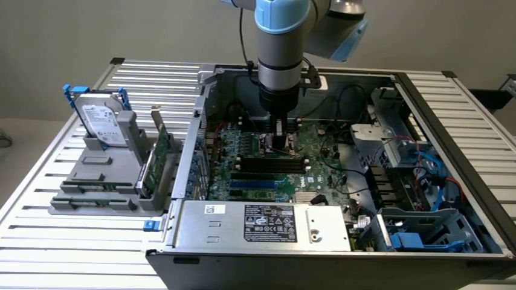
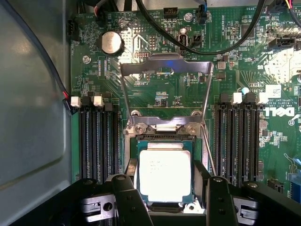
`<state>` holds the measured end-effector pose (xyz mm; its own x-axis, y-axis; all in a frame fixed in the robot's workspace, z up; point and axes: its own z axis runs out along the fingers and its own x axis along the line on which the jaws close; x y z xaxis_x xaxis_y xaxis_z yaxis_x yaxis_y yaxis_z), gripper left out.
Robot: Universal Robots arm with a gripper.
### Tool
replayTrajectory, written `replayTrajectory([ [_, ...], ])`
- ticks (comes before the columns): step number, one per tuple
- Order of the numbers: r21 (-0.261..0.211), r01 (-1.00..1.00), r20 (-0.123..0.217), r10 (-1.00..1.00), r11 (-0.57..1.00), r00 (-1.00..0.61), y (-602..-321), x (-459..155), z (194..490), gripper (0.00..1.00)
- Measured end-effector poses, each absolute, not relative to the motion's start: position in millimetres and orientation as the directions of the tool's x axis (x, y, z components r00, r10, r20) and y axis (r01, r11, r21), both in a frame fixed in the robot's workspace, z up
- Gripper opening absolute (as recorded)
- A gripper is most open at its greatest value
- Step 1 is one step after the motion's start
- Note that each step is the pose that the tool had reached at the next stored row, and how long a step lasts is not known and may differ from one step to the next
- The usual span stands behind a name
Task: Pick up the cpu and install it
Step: 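Place the cpu into insertion slot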
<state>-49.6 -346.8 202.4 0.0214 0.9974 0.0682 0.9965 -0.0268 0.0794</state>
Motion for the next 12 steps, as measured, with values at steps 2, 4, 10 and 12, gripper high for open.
replayTrajectory([
  [2,0.079,0.996,0.068,0.997,-0.027,0.022,-346.8,-49.5,201.9,0.55],
  [4,0.079,0.996,0.068,0.997,-0.028,0.022,-346.8,-49.5,201.3,0.55],
  [10,0.079,0.996,0.068,0.997,-0.030,0.025,-346.9,-49.6,199.3,0.55],
  [12,0.079,0.996,0.067,0.997,-0.031,0.026,-346.9,-49.6,198.6,0.55],
])
